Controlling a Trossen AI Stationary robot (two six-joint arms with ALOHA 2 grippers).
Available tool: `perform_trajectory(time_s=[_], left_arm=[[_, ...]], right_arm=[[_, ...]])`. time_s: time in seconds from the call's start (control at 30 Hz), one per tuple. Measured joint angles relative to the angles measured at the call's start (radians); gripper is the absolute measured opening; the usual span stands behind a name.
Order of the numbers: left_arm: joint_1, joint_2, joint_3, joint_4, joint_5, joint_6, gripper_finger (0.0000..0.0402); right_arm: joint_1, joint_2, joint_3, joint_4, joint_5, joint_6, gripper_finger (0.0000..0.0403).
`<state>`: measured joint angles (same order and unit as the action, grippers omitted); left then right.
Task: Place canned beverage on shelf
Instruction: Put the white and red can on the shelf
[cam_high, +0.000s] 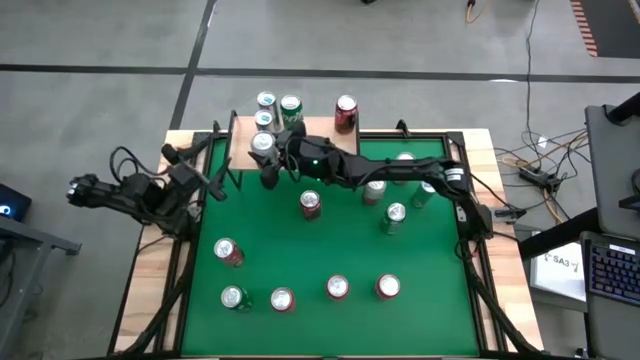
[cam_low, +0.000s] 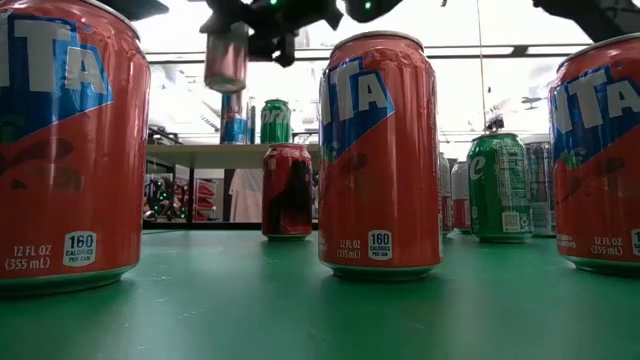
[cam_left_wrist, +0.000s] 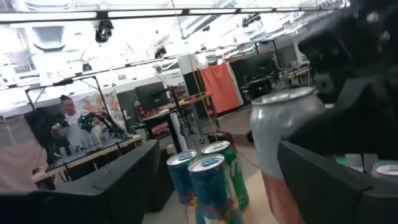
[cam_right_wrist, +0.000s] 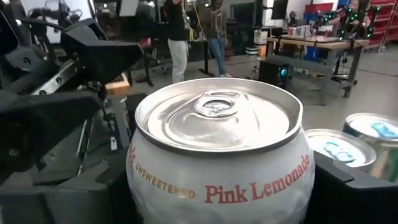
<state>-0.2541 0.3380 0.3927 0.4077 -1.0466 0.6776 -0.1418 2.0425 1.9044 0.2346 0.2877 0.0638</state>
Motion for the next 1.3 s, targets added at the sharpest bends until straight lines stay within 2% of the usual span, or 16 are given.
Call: perform_trajectory(time_s=[0.2,0.47,0.87,1.1,1.3], left_arm=[[0.0,-0.087,0.0,-0.097,0.0,-0.039,0.0306],[0.0,-0.148,0.0,-0.14,0.001,-0.048,0.0306],[0.0,-0.155,0.0,-0.157,0.01,-0.05,0.0306],[0.0,-0.155,0.0,-0.158,0.01,-0.05,0.0306],[0.0,-0.154,0.0,-0.163,0.01,-0.05,0.0306]], right_arm=[[-0.016,0.08,0.002,0.092,0.007,0.046,0.028],[-0.015,0.126,0.002,0.166,0.053,0.054,0.028],[-0.016,0.128,0.004,0.047,0.119,0.035,0.028],[-0.018,0.128,0.004,0.049,0.146,0.049,0.028],[-0.018,0.128,0.004,0.031,0.232,0.068,0.0287]])
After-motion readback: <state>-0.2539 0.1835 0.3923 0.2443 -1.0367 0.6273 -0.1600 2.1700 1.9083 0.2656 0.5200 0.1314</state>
